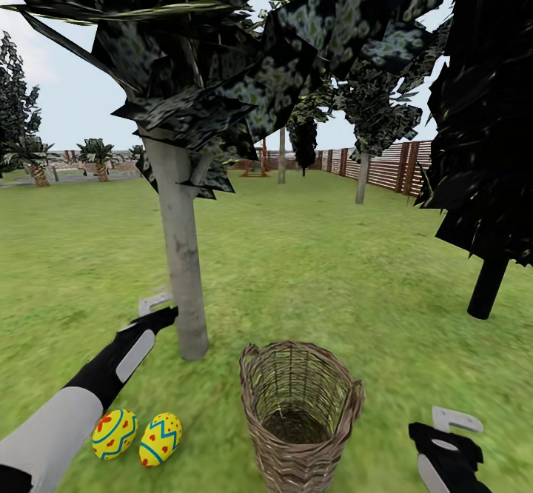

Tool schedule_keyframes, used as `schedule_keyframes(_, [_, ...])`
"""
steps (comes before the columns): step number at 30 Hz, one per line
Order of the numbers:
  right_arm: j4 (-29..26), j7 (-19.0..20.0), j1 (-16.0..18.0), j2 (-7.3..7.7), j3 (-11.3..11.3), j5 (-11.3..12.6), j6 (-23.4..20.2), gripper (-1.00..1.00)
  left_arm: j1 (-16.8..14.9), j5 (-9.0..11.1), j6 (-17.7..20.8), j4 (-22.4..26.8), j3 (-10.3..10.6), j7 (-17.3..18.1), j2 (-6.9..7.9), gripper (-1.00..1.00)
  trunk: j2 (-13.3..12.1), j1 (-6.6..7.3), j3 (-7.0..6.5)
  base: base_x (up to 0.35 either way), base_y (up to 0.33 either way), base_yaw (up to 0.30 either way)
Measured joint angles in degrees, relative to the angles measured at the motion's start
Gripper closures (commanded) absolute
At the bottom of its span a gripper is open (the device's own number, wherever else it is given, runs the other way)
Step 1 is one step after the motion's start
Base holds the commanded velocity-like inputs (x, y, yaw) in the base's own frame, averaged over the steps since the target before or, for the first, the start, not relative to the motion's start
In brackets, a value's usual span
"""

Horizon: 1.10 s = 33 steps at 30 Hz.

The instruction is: Take the three Easter eggs out of the wicker basket on the lawn in the garden, then place them on the lawn next to a single tree (choose any tree) so that all three eggs are next to the same tree and none are left in the basket.

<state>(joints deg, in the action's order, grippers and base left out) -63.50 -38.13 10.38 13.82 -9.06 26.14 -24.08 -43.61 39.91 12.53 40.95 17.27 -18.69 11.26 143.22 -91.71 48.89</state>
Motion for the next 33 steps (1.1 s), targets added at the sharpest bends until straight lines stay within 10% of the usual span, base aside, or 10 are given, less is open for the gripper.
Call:
schedule_keyframes(9, [0.19,0.01,-0.01,-0.51,-0.94,0.01,3.16,-1.00,6.97,-0.16,-0.27,1.14,-0.18,-0.09,0.87,-1.00,0.00,0.00,0.00,0.000,0.000,0.000])
schedule_keyframes(15, [0.20,0.02,0.02,-0.58,-1.04,-0.06,3.59,-1.00,9.89,-0.17,-0.84,1.33,-0.25,0.08,5.48,-1.00,0.00,0.00,0.00,0.000,0.000,0.000])
schedule_keyframes(23, [0.18,0.01,0.03,-0.59,-4.45,-0.08,6.87,-1.00,10.65,-0.16,-2.08,1.28,-0.38,-0.15,15.27,-1.00,0.00,0.00,-0.01,0.000,0.000,0.000])
schedule_keyframes(29, [0.17,0.00,0.03,-0.55,-8.13,-0.11,10.62,-1.00,11.13,0.02,-2.24,-0.38,-0.49,-0.39,26.26,-1.00,0.00,0.01,-0.01,0.000,0.000,0.000])
schedule_keyframes(33, [0.21,0.00,0.02,-0.49,-8.61,-0.15,11.02,-1.00,11.80,0.12,-2.32,-5.03,-0.51,-0.45,28.87,-1.00,0.00,0.00,0.00,0.000,0.000,0.000])
